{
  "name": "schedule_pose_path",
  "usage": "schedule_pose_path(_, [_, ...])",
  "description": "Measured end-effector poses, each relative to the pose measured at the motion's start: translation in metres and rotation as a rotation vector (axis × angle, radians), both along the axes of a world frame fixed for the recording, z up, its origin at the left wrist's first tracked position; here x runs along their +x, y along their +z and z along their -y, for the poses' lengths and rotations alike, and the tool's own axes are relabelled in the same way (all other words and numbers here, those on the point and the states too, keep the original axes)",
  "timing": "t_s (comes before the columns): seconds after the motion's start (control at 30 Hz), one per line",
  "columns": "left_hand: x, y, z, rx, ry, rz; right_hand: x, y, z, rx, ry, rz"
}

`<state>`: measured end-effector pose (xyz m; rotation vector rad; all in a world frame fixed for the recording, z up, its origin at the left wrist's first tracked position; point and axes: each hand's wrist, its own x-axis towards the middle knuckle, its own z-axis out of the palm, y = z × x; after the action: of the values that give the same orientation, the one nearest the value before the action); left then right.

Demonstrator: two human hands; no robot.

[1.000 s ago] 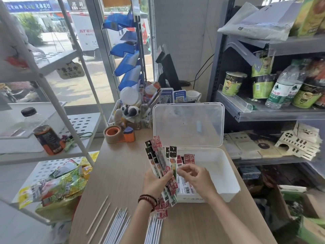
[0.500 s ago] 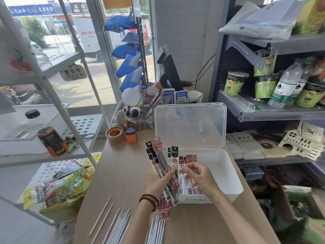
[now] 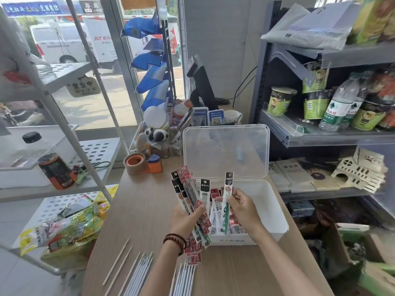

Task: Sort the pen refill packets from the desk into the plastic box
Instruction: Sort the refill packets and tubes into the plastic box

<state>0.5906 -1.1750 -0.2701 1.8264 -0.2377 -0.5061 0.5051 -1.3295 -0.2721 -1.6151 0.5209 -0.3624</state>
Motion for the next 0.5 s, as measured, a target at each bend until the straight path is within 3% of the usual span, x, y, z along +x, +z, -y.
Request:
schedule_pose_path(0.2, [-0.001, -0.001, 0.000, -0.006, 0.008, 0.010, 0.010, -0.012, -0.009, -0.173, -0.158, -0.037])
schedule_pose_path(0.5, [0.003, -0.006, -0.001, -0.050, 0.048, -0.030, 0.013, -0.033, -0.008, -0.445, -0.104, -0.210])
